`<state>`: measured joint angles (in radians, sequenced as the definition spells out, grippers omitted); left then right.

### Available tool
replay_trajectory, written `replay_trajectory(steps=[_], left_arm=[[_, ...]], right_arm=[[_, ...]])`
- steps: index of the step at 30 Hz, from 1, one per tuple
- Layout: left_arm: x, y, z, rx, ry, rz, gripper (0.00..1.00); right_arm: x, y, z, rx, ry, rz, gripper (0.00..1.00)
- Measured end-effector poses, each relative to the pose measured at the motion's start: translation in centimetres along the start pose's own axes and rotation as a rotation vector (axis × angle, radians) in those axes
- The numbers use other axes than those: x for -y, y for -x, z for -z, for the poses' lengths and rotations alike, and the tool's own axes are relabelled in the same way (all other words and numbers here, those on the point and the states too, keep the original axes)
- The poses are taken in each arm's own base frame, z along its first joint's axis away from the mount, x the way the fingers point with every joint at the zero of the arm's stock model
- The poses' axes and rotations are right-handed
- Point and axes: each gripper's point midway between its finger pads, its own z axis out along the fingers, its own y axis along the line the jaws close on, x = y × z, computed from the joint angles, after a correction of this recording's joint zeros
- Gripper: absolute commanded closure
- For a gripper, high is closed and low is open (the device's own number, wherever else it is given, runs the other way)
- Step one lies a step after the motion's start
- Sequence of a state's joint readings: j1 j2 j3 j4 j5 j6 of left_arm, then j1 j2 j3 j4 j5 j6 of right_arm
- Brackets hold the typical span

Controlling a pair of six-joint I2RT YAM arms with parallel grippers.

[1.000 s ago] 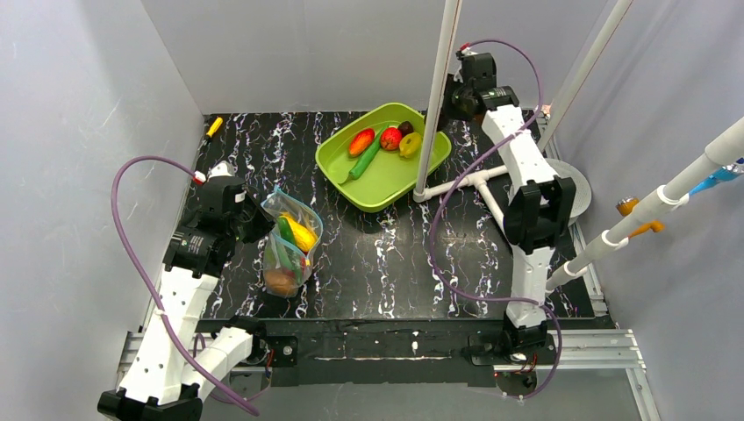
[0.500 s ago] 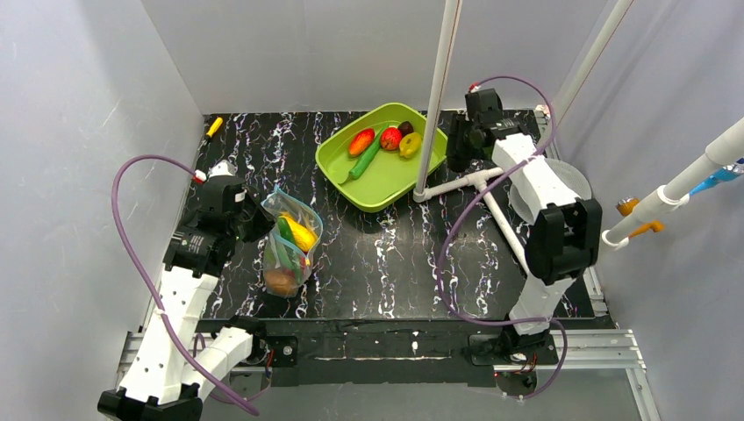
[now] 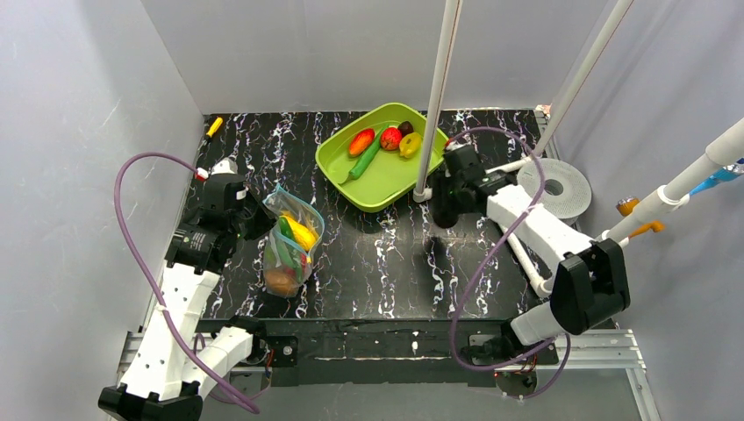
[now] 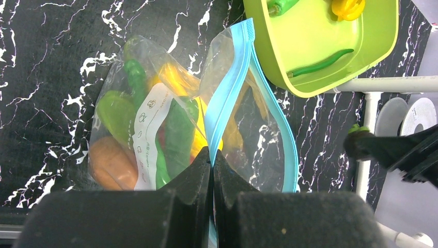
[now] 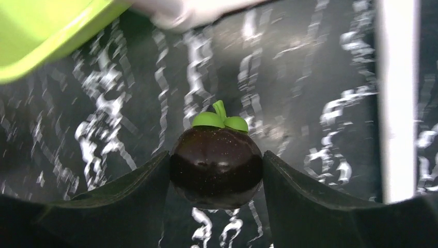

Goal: Place the food in the zip-top bag and seal the zipper
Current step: Place the fake fruit in the zipper food storage bag.

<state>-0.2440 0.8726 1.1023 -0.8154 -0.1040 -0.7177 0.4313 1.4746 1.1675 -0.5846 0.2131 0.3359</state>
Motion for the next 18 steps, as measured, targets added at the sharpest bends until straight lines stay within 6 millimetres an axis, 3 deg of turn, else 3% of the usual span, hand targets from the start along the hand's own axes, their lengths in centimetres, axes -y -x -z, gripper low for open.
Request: replay_trajectory(steps=[4,9,14,18], left_arm=[[0.0,0.0,-0.1,-0.004,-0.001,0.000,1.00],[0.1,-0.1,-0.1,-0.010,-0.003,0.002,1.00],[0.1,-0.1,-0.1,-0.009,-0.003,0.007,1.00],[0.1,-0.1,0.1,-0.006,-0.006,0.013,1.00]], right_arm=[[-6.0,-3.3,1.3,-0.027,0.132,0.111,0.68],[-14.9,-4.7,5.1,0.023,0.351,0.258,0.68],[-22.5,-1.8,11.4,0.194,0.579,0.333,0.65],[-26.4,0.8,16.5,0.300,0.740,0.358,0.64]])
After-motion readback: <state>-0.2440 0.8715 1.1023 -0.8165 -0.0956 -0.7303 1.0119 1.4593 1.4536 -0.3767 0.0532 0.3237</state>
